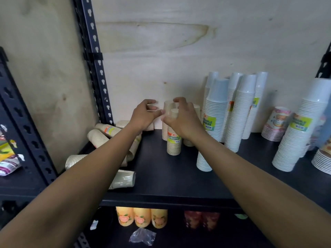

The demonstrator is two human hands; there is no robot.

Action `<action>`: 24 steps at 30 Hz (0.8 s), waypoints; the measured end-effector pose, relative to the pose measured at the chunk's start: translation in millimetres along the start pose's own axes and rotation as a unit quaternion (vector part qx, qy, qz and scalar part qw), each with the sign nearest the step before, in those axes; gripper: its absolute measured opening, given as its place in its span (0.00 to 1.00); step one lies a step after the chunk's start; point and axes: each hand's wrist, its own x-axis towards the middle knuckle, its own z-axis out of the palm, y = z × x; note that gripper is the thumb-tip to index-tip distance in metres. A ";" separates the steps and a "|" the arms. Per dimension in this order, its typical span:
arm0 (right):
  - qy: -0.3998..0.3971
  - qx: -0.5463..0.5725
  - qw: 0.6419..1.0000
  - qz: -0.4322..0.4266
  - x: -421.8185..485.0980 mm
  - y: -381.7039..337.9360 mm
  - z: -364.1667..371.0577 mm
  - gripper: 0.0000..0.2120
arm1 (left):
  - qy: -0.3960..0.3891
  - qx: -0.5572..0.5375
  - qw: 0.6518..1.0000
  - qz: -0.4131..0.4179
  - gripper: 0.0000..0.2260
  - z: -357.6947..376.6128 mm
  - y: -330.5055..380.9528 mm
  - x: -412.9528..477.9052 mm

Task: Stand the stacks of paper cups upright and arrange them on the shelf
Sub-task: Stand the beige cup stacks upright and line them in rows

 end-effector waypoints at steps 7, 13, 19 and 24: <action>0.053 -0.026 0.996 -0.069 4.2 -28.9 -7.4 0.26 | 0.019 0.076 0.997 -0.003 0.12 -58.5 7.0 -15.8; 0.036 0.018 0.991 -0.130 5.1 -47.0 17.4 0.16 | 0.026 0.161 0.987 -0.008 0.08 -107.2 -9.2 -23.5; -0.052 0.057 0.994 -0.075 11.0 -48.5 67.3 0.15 | 0.002 0.234 0.972 -0.027 0.07 -140.3 -44.7 -27.0; -0.149 -0.025 0.988 -0.028 13.3 -27.7 102.7 0.21 | -0.040 0.344 0.938 -0.016 0.07 -141.2 -56.4 -25.2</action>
